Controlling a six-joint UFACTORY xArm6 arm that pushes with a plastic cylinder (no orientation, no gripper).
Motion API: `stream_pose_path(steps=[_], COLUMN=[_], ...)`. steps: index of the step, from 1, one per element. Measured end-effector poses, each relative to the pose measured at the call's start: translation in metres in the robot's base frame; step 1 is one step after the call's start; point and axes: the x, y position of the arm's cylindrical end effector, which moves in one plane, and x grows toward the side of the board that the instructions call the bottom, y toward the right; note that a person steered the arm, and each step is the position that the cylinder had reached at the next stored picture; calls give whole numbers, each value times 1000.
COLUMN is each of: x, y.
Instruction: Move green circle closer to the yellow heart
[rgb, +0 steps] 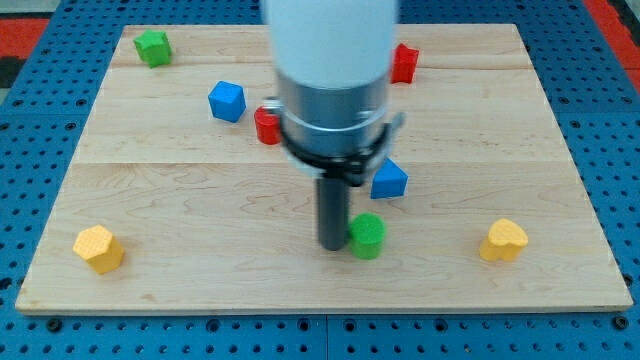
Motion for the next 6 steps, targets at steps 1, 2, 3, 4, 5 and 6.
stream_pose_path(steps=[1, 2, 3, 4, 5, 6], x=[1, 8, 8, 8, 8, 8], y=[23, 63, 78, 78, 75, 74])
